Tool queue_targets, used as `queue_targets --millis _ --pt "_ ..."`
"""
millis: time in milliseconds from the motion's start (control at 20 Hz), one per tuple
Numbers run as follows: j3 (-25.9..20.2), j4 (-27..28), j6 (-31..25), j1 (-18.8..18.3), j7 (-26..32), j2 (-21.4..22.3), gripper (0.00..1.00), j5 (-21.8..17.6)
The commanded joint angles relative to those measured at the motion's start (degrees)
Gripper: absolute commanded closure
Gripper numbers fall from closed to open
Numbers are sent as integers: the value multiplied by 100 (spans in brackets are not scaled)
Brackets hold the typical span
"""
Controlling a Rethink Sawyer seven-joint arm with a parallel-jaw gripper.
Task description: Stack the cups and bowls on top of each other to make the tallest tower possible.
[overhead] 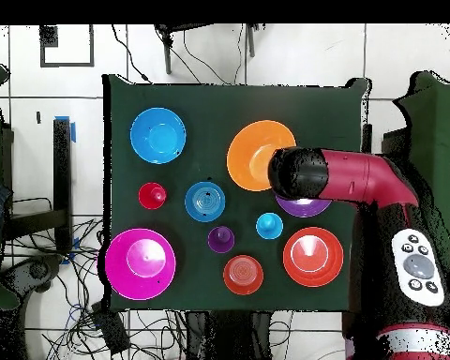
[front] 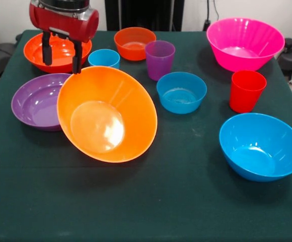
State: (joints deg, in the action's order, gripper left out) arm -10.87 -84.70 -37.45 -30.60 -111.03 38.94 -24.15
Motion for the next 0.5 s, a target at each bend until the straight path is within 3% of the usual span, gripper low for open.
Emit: queue_targets --millis 50,500 --pt "-94 -485 547 193 172 -523 0 -570" --pt "21 -524 661 236 186 -598 0 -561"
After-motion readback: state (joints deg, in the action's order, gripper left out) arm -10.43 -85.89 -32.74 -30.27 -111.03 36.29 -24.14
